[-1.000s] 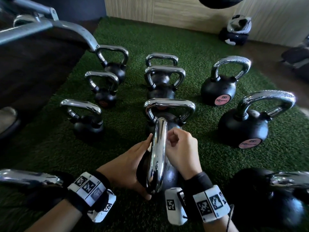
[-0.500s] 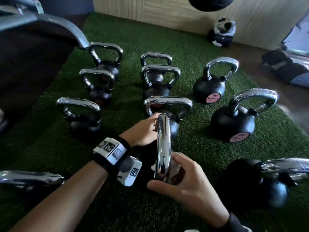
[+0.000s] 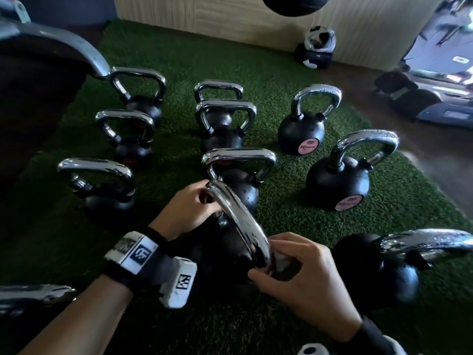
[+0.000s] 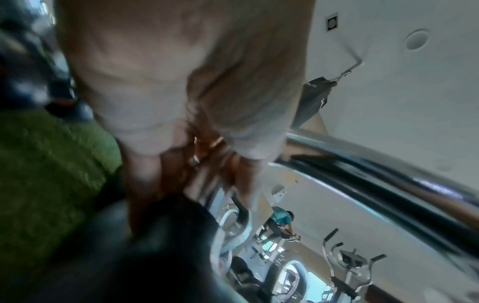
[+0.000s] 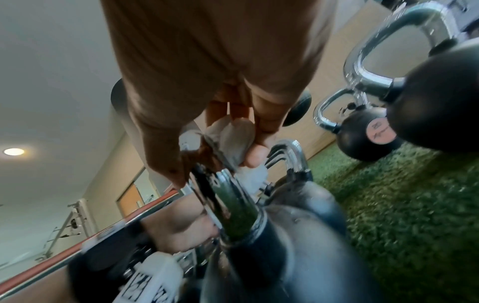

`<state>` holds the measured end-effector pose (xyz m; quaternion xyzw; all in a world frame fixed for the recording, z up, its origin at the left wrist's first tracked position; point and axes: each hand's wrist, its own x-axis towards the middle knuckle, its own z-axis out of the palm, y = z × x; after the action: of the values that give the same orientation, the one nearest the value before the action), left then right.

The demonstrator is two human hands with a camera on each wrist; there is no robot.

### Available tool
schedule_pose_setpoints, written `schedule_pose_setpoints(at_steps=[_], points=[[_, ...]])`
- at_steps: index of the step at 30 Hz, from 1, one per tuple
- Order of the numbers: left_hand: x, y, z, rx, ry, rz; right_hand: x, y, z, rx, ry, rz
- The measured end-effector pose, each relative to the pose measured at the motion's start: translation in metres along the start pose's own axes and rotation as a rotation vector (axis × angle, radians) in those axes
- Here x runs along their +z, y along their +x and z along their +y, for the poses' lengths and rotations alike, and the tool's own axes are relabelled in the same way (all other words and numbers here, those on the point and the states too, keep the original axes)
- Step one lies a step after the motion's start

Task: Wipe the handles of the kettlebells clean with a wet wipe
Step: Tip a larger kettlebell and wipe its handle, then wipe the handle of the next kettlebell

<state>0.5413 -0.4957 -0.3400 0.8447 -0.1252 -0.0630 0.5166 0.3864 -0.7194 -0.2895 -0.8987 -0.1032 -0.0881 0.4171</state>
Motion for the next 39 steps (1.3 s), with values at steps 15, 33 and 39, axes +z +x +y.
schedule_pose_setpoints(at_steps=[15, 33, 39], points=[[-0.048, -0.060, 0.028, 0.005, 0.072, -0.422, -0.032, 0.028, 0.060, -0.051, -0.108, 0.147], [0.087, -0.089, 0.164, 0.257, -0.090, -0.007, -0.170, -0.010, 0.068, 0.207, 0.156, 0.208], [0.207, -0.086, 0.136, -0.062, -0.230, -0.189, -0.222, -0.054, 0.105, 0.211, 0.174, 0.467]])
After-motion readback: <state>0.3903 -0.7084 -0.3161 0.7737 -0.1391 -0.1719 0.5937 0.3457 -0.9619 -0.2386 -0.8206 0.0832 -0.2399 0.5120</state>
